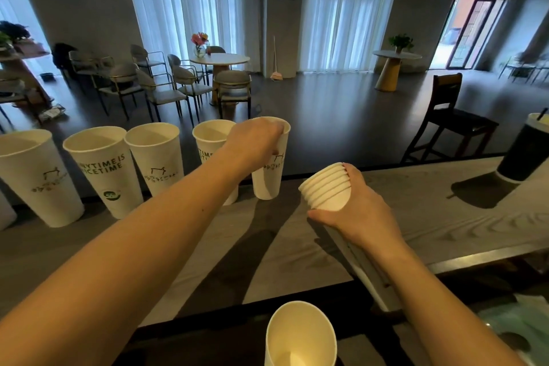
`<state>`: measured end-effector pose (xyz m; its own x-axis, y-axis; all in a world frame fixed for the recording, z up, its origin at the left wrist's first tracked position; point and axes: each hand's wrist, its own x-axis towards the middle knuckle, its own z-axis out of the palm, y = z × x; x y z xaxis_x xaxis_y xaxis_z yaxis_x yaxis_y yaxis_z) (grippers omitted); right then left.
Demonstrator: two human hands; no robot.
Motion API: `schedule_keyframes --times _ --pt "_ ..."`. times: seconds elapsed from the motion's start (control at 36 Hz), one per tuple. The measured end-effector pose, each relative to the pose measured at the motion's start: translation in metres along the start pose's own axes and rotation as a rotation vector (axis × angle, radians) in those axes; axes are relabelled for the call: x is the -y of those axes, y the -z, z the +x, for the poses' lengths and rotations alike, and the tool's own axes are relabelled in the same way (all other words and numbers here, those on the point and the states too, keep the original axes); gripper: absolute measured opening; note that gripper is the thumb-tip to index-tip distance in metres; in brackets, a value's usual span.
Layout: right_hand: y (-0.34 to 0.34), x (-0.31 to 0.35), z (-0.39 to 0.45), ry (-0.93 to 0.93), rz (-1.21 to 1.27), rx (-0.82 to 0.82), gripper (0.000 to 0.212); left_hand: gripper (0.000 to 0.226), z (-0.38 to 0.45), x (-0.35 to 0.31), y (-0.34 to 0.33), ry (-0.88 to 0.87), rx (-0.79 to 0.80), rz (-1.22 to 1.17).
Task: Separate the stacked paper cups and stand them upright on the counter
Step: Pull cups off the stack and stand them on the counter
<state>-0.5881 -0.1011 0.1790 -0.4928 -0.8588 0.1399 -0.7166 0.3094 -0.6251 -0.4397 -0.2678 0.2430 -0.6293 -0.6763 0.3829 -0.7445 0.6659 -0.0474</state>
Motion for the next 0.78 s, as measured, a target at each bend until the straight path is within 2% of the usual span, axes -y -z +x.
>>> schedule_keyframes --times 0.06,0.08,0.14,0.17,0.19,0.25,0.31,0.33,0.39,0.5,0.58,0.69,0.78 --pt "0.0 0.001 0.0 0.018 0.012 -0.005 0.105 0.043 -0.001 -0.001 0.007 0.001 -0.012 -0.021" --pt "0.001 0.002 -0.001 0.026 0.017 -0.007 0.105 0.047 -0.003 -0.002 0.013 -0.007 -0.066 -0.048" --pt "0.002 0.004 -0.003 0.04 0.025 -0.011 0.106 0.041 -0.012 -0.009 0.025 -0.05 -0.237 -0.162" --pt "0.002 0.006 -0.004 0.047 0.027 -0.016 0.106 0.036 -0.018 -0.016 0.03 -0.073 -0.263 -0.277" --pt "0.003 0.008 -0.006 0.051 0.027 -0.022 0.107 0.032 -0.026 -0.025 0.037 -0.077 -0.192 -0.433" --pt "0.002 0.011 -0.009 0.059 0.016 -0.031 0.107 0.035 -0.038 -0.04 0.047 -0.052 0.137 -0.697" --pt "0.003 0.014 -0.012 0.057 -0.01 -0.02 0.108 0.039 -0.045 -0.05 0.051 -0.064 0.399 -0.762" --pt "0.004 0.015 -0.014 0.056 -0.013 -0.016 0.108 0.037 -0.047 -0.051 0.051 -0.081 0.457 -0.777" --pt "0.008 0.015 -0.019 0.065 -0.012 -0.031 0.107 0.029 -0.051 -0.052 0.051 -0.08 0.471 -0.847" --pt "0.016 0.014 -0.027 0.085 -0.036 -0.073 0.107 0.019 -0.053 -0.055 0.052 -0.019 0.422 -0.948" --pt "0.021 0.009 -0.031 0.103 -0.032 -0.093 0.11 0.017 -0.049 -0.059 0.056 0.028 0.32 -0.934" --pt "0.026 -0.006 -0.032 0.032 -0.078 -0.068 0.113 0.023 -0.028 -0.056 0.069 0.1 0.074 -0.828" --pt "0.028 -0.022 -0.029 -0.062 -0.106 -0.044 0.111 0.024 -0.008 -0.059 0.072 0.086 -0.109 -0.697"
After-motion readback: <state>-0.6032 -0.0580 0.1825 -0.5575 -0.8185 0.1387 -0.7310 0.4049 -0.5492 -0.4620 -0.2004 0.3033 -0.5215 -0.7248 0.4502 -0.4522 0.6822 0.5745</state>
